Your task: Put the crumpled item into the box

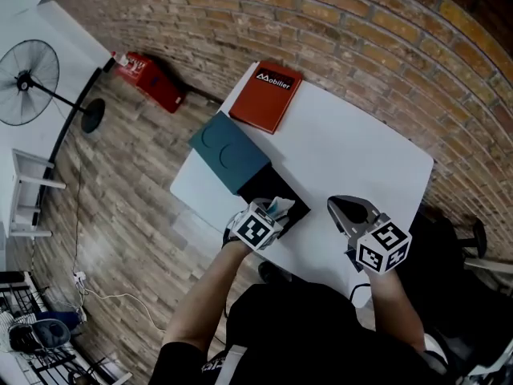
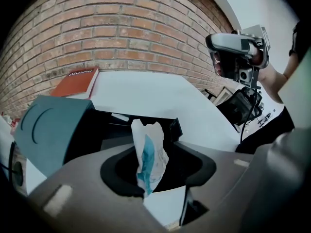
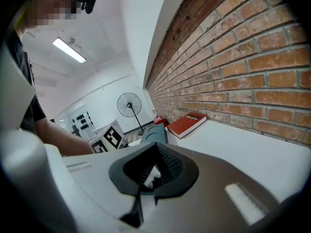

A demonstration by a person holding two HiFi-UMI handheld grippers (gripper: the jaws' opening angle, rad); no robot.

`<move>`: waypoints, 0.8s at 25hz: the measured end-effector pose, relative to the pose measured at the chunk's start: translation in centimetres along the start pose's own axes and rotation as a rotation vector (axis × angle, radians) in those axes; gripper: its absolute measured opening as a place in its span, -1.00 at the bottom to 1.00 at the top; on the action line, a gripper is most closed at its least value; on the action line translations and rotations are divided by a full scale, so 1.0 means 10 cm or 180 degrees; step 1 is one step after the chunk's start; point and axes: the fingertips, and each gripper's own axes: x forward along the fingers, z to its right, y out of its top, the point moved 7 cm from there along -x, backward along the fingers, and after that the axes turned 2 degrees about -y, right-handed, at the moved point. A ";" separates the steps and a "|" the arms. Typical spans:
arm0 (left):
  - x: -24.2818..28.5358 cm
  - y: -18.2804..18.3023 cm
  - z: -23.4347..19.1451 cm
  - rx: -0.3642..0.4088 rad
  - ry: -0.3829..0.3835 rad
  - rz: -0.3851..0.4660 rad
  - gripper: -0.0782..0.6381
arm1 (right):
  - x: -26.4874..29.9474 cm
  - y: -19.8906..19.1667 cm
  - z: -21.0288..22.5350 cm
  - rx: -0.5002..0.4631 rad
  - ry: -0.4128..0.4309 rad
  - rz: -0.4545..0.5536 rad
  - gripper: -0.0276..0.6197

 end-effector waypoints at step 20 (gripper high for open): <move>-0.63 0.35 -0.08 0.0251 0.0701 0.0612 0.03 | -0.34 0.04 -0.27 -0.0243 -0.0084 0.0154 -0.91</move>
